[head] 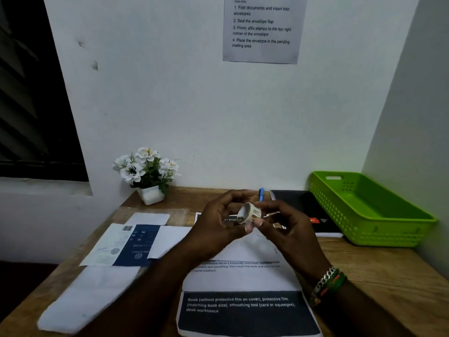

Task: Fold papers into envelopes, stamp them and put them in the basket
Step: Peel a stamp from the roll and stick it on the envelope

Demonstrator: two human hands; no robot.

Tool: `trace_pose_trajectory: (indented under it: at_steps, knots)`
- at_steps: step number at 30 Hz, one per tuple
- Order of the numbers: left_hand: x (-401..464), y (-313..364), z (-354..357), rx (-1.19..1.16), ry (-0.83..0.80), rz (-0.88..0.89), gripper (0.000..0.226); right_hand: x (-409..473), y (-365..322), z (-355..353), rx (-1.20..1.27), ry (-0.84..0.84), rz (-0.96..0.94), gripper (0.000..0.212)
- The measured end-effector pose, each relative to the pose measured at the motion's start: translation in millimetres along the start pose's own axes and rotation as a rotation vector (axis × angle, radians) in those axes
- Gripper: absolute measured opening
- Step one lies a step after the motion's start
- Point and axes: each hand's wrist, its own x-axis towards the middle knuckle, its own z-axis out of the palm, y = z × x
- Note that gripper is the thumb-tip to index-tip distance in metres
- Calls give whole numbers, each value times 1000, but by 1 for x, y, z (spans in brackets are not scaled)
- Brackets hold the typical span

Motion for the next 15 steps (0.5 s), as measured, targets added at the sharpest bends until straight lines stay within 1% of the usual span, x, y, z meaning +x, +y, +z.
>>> trace_pose_trajectory:
  at_steps: [6,15]
  knots:
    - [1,-4,1,18,-7,-38,51,1,3,-2,-29,43,-31,18]
    - [1,-6,-2,29,-27,-37,54,4,2,-1,65,37,23,13]
